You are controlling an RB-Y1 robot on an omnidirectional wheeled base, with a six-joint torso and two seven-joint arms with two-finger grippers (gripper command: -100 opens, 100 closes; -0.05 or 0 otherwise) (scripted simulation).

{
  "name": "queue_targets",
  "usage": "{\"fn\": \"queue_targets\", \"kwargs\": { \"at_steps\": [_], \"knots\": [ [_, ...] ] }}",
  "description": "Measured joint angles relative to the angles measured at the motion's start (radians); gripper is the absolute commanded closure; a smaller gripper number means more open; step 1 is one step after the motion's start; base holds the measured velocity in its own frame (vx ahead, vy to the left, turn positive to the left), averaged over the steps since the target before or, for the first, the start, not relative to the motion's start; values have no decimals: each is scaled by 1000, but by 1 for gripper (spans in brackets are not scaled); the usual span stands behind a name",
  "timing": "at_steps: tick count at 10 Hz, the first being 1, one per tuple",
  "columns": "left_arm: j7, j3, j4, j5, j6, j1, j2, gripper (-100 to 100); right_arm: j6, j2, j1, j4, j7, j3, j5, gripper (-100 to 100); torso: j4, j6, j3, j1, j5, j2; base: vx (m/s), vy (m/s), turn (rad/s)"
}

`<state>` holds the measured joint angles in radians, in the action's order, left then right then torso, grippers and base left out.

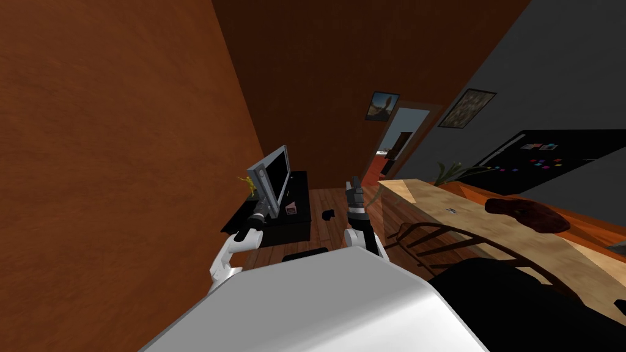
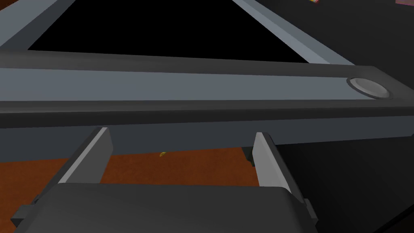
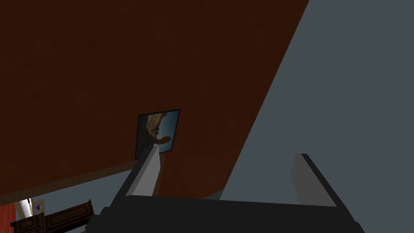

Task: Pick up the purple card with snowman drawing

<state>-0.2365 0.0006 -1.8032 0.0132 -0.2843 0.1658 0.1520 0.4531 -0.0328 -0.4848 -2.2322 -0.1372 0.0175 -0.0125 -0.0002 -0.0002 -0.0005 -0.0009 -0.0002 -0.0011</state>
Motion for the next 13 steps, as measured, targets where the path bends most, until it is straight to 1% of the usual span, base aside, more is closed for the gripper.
{"fn": "queue_targets", "kwargs": {
  "at_steps": [2, 3, 4, 5, 7, 8, 10, 11, 12, 13],
  "knots": [
    [-16, -4, 29, -19, -53, -28, 14, -100, 0, 0, 0, 0, 0, 0, 0, 0, 0, 0, 0, 0, 0, -1, 19, -17, -16],
    [-20, -7, 40, -20, -78, -38, 10, -100, 0, 0, 0, 0, 0, 0, 0, 0, 0, 0, 0, 0, 0, -1, 24, -17, -21],
    [-26, -12, 63, -25, -108, -57, 8, -100, 0, 0, 0, 0, 0, 0, 0, 0, 0, 0, -1, 0, 0, -1, 35, -29, -37],
    [-38, -19, 100, -43, -128, -74, 19, -100, 0, 0, 0, 0, 0, 0, 0, 0, 0, 0, -1, -1, 0, -2, 36, -24, -5],
    [-46, -24, 108, -51, -174, -84, 20, -100, 0, 0, 0, 0, 0, 0, 0, 0, 0, 0, 0, 0, 0, -1, 26, -19, -4],
    [-51, -28, 128, -55, -202, -104, 18, -100, 0, 0, 0, 0, 0, 0, 0, 0, 0, 0, -1, -1, 0, -1, 55, -33, -26],
    [-66, -41, 168, -83, -252, -127, 32, -100, 0, 0, 0, 0, 0, 0, 0, 0, -1, 0, -1, -1, 0, -2, 47, -29, -7],
    [-73, -46, 189, -93, -278, -144, 34, -100, 0, 0, 0, 0, 0, 0, 0, 0, -1, 0, -1, -1, 0, -3, 39, -24, -6],
    [-77, -50, 199, -100, -300, -152, 37, -100, 0, 0, 0, 0, 0, 0, 0, 0, 0, 0, -1, -1, 0, -2, 41, -29, -7],
    [-83, -55, 220, -110, -328, -172, 40, -100, 0, 0, 0, 0, 0, 0, 0, 0, 0, 0, -1, -1, 0, -2, 34, -23, -5]
  ]
}}
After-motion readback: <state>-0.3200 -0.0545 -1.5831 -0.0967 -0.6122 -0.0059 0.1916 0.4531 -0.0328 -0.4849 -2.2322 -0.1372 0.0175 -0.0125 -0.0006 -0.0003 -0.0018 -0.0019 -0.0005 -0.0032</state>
